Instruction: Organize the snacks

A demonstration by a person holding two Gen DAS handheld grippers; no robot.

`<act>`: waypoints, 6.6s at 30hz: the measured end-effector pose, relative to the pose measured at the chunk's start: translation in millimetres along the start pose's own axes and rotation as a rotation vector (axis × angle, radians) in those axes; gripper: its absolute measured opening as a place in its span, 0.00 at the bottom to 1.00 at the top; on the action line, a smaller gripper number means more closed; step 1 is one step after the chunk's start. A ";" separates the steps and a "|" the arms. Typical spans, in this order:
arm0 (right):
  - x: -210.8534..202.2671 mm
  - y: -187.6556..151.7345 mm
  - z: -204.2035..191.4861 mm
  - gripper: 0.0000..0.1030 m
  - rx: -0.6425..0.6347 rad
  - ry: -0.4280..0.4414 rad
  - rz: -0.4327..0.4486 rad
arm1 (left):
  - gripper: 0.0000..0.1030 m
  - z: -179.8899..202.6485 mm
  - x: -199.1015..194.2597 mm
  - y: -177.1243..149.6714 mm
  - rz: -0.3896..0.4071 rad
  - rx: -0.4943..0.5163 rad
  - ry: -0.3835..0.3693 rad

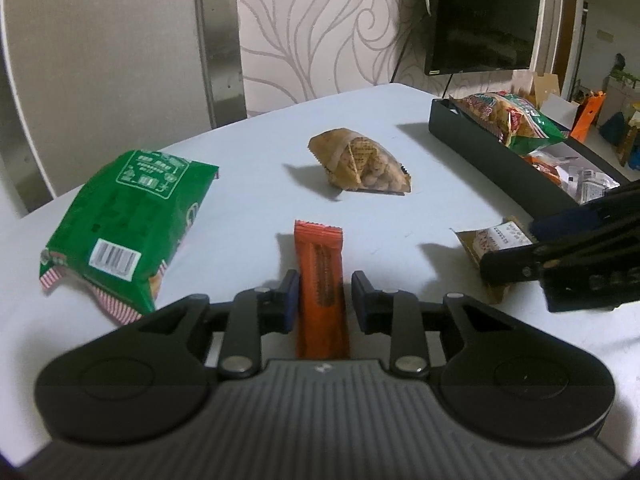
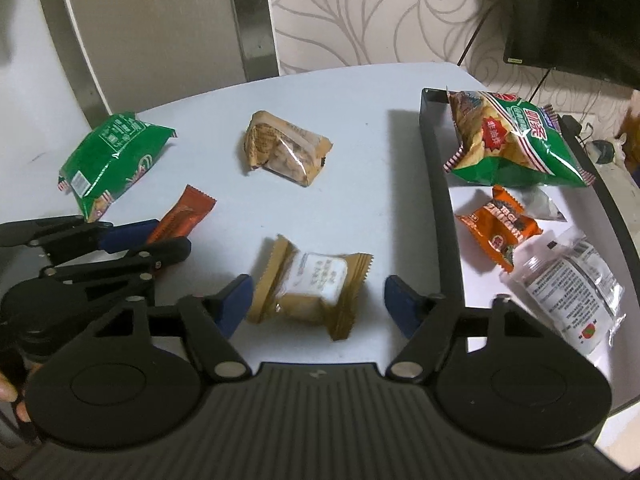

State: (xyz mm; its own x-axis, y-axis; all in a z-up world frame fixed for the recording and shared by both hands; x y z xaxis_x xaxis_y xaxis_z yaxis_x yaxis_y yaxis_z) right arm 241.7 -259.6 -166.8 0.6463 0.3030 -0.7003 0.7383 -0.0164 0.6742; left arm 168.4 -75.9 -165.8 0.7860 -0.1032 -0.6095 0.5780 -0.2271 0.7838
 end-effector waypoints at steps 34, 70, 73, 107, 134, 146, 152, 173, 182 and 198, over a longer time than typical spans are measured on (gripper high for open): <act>-11.8 -10.2 -17.0 0.37 -0.084 0.092 0.008 | 0.24 -1.5 -8.5 -6.3 -0.007 0.003 0.010; -49.8 -26.0 -29.8 0.37 -0.064 0.200 0.030 | 0.23 2.7 -39.0 -17.0 -0.033 -0.022 -0.011; -54.0 -28.3 -27.4 0.37 -0.058 0.203 0.034 | 0.23 7.0 -39.9 -15.2 -0.028 -0.022 -0.013; -128.7 -31.7 37.2 0.37 0.026 0.161 0.158 | 0.23 93.9 -48.0 47.1 0.076 0.049 -0.101; -146.9 -25.3 101.8 0.37 0.093 0.072 0.196 | 0.23 163.5 -25.2 83.4 0.107 0.087 -0.183; -141.7 -22.1 123.2 0.37 0.095 0.035 0.177 | 0.23 179.2 -6.5 87.9 0.095 0.081 -0.212; -144.2 -22.2 129.8 0.37 0.100 0.024 0.177 | 0.23 184.7 -5.0 89.9 0.097 0.080 -0.219; -122.7 -20.1 137.3 0.38 0.102 0.006 0.148 | 0.23 190.8 17.8 83.4 0.074 0.115 -0.247; -109.2 -21.6 139.9 0.38 0.097 0.000 0.125 | 0.23 193.5 28.7 84.6 0.072 0.136 -0.259; -88.4 -20.3 147.7 0.38 0.085 -0.019 0.094 | 0.23 204.9 41.7 86.4 0.071 0.162 -0.264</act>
State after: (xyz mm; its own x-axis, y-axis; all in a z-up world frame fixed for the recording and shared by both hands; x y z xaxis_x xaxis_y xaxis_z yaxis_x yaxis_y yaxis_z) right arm 198.0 -426.8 -153.2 0.7160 0.2783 -0.6402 0.6879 -0.1252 0.7149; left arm 206.2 -298.3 -147.8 0.7272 -0.3669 -0.5801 0.4645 -0.3592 0.8094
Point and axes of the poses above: each gripper's, at about its wrist camera, not at the fingertips, and x roughly the way its jaws point, z to its right, y to its top, the point moved 4 cm from there along x, roughly the way its jaws point, and after that the axes turned 10 degrees about y, right-handed, at the moved point
